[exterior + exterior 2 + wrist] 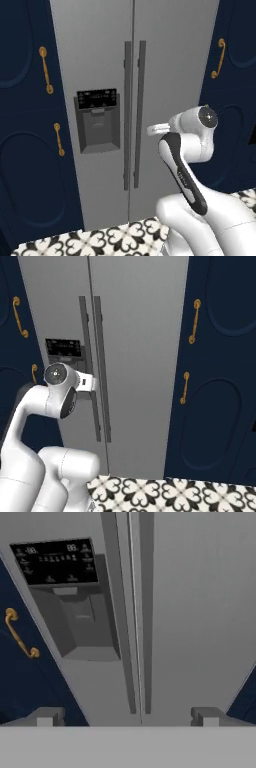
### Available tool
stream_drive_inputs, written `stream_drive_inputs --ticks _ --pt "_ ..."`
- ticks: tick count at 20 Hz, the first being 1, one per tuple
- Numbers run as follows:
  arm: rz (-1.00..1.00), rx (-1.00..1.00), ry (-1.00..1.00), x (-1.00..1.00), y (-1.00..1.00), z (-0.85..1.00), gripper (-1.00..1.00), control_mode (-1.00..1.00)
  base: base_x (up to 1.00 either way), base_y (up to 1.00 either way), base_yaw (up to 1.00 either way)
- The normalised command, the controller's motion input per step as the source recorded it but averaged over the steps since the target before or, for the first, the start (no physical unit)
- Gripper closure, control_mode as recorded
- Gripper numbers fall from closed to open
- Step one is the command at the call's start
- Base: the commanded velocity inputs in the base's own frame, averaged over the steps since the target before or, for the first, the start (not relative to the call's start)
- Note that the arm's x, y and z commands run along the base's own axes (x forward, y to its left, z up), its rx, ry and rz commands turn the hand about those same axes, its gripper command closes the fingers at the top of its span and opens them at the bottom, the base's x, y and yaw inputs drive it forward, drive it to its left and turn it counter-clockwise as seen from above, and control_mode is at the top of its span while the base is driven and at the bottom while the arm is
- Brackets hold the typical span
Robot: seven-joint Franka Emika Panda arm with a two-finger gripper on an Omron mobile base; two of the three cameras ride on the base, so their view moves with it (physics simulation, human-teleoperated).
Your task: Grab a lemon wedge from the fridge and one ice cube from the ice bowl, and put them in the glass of lemonade.
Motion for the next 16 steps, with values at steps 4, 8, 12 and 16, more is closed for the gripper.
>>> stream_drive_inputs --ticks 4,8,12,16 --pt "0.00 0.01 -0.02 0.60 0.00 0.00 -1.00 -1.00 0.00 0.00 0.00" --pt "0.00 0.00 0.00 0.75 -0.08 0.00 -1.00 -1.00 0.00 0.00 0.00" --pt "0.00 0.00 0.00 0.80 -0.13 0.01 -1.00 -1.00 0.00 0.00 0.00" --pt "0.00 0.00 0.00 0.92 0.00 0.00 -1.00 -1.00 0.00 0.00 0.00"
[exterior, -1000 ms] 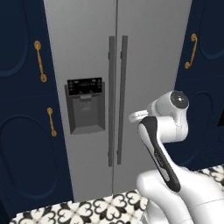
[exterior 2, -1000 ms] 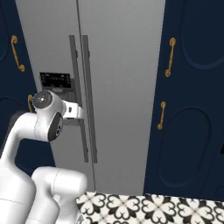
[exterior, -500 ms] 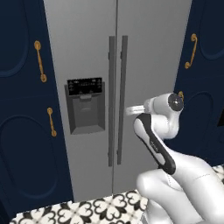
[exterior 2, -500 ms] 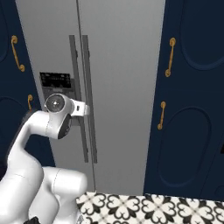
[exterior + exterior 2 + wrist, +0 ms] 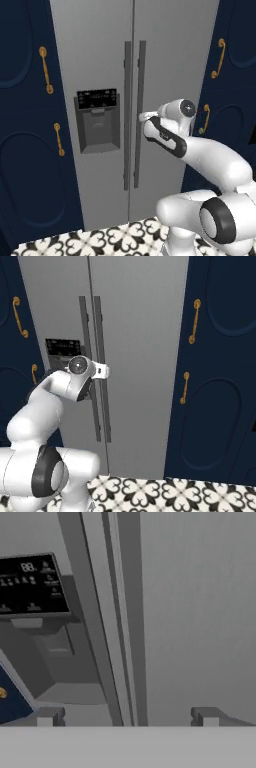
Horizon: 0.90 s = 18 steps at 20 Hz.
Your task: Grab a lemon wedge from the fridge and one ice cube from the ice bowl, and put them in the glass of lemonade.
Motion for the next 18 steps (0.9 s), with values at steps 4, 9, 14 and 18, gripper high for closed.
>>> stream_drive_inputs --ticks 4,9,14,18 --pt "0.00 0.00 0.00 0.87 0.00 0.00 -1.00 -1.00 0.00 0.00 0.00" --pt "0.00 0.00 0.00 0.78 0.00 -0.01 -1.00 -1.00 0.00 0.00 0.00" --pt "0.00 -0.01 0.00 0.82 0.00 -0.14 -1.00 -1.00 0.00 0.00 0.00" --pt "0.00 -0.03 0.00 0.77 0.00 -0.27 -1.00 -1.00 0.00 0.00 0.00"
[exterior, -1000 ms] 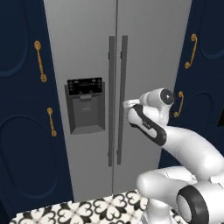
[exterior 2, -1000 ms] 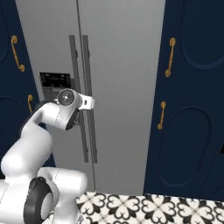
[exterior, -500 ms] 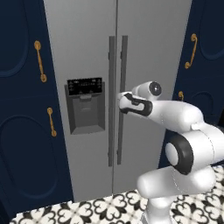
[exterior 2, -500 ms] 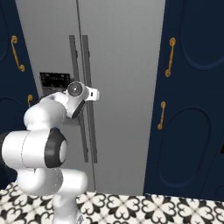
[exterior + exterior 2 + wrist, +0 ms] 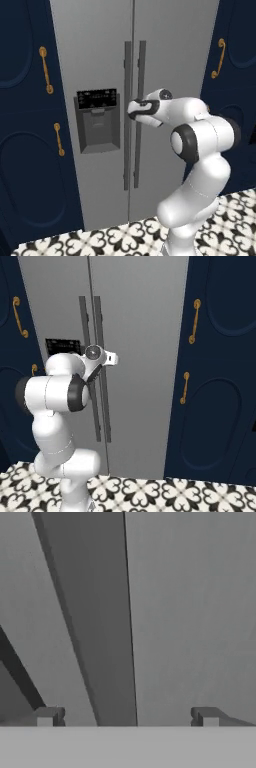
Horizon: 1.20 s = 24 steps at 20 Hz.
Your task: Grab a lemon wedge from the fridge and one ice cube from the ice bowl, and put them in the glass of lemonade.
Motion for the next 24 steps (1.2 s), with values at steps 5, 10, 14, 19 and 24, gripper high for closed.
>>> stream_drive_inputs --ticks 5,10,14,19,24 --pt "0.00 -0.04 0.00 0.71 0.00 -0.37 -1.00 -1.00 0.00 0.00 0.00" --pt "0.00 -0.03 0.00 0.77 0.00 -0.39 -1.00 -1.00 0.00 0.00 0.00" --pt "0.00 -0.03 0.00 0.76 0.03 -0.30 1.00 -1.00 0.00 0.00 0.00" --pt "-0.01 0.00 0.05 0.07 0.00 -0.03 1.00 -1.00 0.00 0.00 0.00" --pt "-0.08 0.00 0.20 -0.96 -0.40 0.00 1.00 -1.00 0.00 0.00 0.00"
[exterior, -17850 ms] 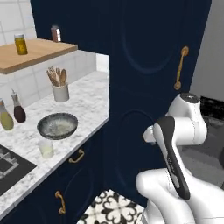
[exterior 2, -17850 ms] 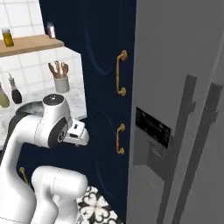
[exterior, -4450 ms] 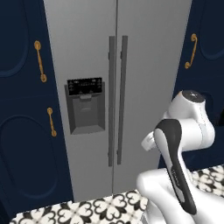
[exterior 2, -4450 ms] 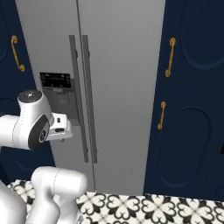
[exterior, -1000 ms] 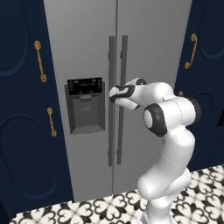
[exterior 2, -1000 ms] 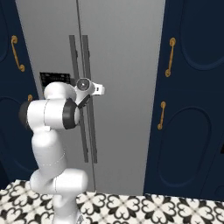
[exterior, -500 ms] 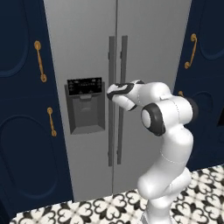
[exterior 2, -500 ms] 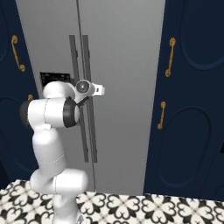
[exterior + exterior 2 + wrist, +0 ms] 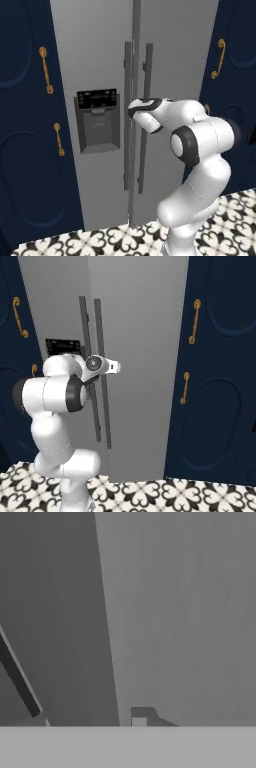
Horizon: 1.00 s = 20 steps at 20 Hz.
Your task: Grab a lemon wedge from the fridge and one ice cube from the ice bowl, and put them in the glass of lemonade.
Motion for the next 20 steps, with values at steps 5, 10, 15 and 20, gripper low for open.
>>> stream_drive_inputs --ticks 5,10,15,20 --pt "-0.08 0.00 0.21 -1.00 -0.65 0.00 1.00 -1.00 0.00 0.00 0.00" --pt "-0.09 0.00 0.24 -1.00 -0.67 0.00 1.00 -1.00 0.00 0.00 0.00" --pt "-0.07 0.02 0.23 -1.00 -0.85 0.03 1.00 -1.00 0.00 0.00 0.00" --pt "-0.07 0.05 0.21 -1.00 -0.97 0.10 1.00 -1.00 0.00 0.00 0.00"
